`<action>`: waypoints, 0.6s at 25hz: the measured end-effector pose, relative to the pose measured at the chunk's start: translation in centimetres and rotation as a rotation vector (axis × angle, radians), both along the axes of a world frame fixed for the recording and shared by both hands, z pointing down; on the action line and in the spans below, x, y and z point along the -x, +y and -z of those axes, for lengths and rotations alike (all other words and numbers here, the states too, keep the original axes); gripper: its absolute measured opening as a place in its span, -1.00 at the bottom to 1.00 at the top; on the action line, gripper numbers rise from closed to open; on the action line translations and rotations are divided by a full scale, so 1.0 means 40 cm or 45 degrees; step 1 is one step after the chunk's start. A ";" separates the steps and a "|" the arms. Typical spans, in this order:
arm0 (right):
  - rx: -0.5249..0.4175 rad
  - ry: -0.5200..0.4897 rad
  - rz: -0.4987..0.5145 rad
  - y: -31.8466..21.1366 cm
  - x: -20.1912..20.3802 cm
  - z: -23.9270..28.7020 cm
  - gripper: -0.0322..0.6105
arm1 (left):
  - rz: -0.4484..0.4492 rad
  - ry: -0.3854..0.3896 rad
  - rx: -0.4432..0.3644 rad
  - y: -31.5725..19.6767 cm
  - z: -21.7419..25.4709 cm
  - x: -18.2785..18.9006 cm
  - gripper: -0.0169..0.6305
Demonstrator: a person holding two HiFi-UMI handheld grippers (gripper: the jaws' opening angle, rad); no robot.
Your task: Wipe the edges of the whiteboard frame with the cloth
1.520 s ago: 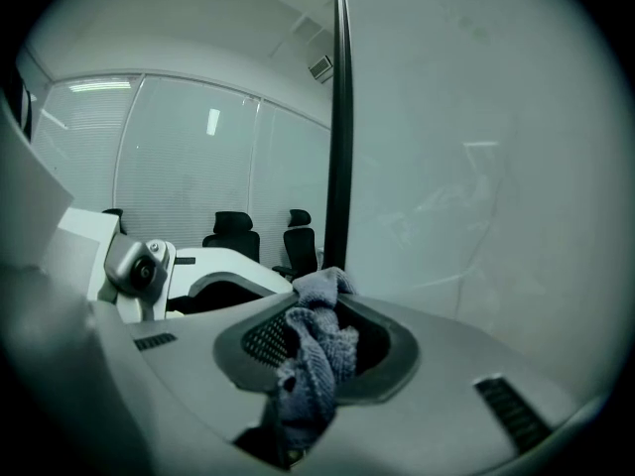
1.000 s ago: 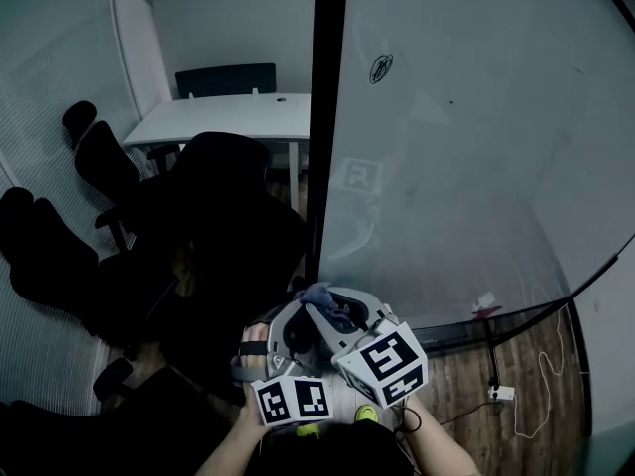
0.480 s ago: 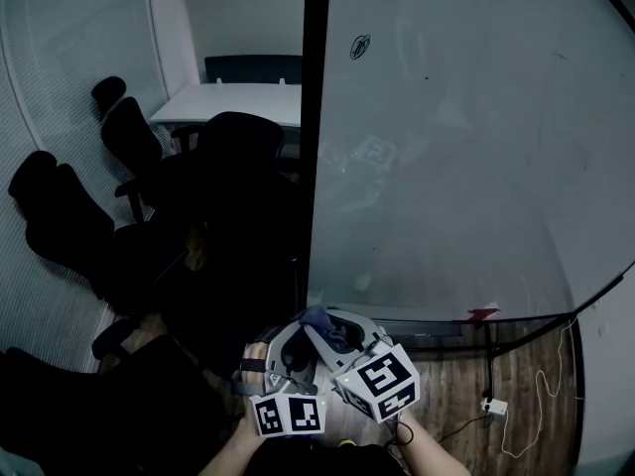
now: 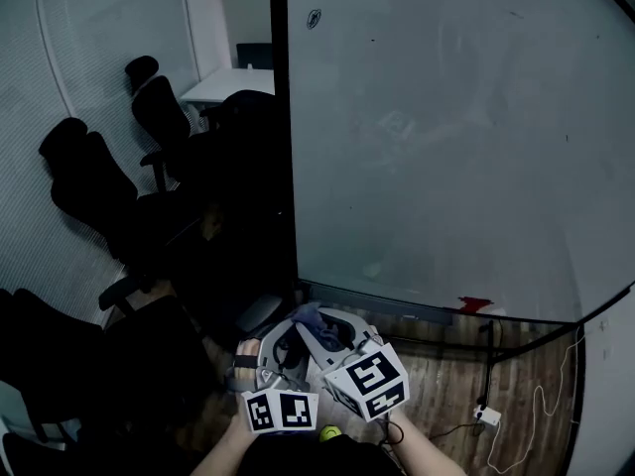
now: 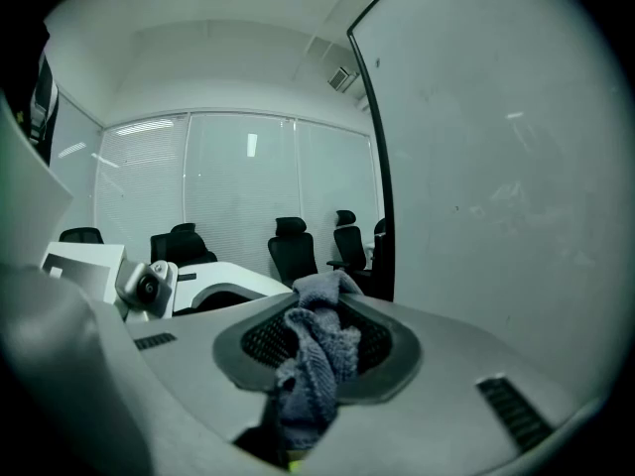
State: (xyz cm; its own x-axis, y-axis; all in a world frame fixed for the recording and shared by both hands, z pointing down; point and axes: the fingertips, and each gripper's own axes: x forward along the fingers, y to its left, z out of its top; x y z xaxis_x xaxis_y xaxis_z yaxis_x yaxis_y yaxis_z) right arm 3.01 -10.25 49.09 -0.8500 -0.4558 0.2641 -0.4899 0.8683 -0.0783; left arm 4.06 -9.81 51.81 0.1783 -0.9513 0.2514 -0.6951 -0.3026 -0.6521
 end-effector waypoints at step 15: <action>-0.025 0.018 0.108 0.141 -0.024 -0.015 -0.61 | 0.159 0.118 0.035 0.137 -0.020 -0.026 -0.60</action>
State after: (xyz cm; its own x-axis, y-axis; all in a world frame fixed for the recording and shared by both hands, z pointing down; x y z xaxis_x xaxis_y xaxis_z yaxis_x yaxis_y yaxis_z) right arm 3.99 -4.61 49.70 -0.8819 -0.3878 0.2679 -0.4157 0.9079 -0.0544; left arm 5.09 -4.33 52.62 0.0825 -0.9606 0.2655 -0.7855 -0.2267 -0.5758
